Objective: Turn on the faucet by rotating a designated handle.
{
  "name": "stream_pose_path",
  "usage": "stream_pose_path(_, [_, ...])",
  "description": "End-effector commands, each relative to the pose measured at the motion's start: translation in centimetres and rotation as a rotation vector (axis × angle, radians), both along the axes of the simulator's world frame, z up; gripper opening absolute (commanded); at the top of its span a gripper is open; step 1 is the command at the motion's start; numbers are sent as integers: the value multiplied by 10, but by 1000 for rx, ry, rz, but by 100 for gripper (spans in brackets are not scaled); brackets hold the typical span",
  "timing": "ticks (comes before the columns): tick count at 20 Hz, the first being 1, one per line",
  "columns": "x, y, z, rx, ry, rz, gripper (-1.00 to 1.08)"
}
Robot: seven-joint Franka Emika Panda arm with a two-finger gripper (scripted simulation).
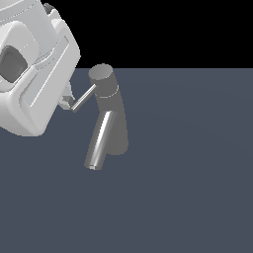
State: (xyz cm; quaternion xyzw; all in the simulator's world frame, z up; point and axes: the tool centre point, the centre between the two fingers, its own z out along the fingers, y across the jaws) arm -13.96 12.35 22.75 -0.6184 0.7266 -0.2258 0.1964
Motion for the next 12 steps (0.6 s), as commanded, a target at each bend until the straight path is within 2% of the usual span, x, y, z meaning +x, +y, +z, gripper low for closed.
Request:
stream_pose_path(1, [-2,-10,-1,-1,2,-10,-100])
stream_pose_path(12, [-10,-39,-5,-2,7,-18,-100])
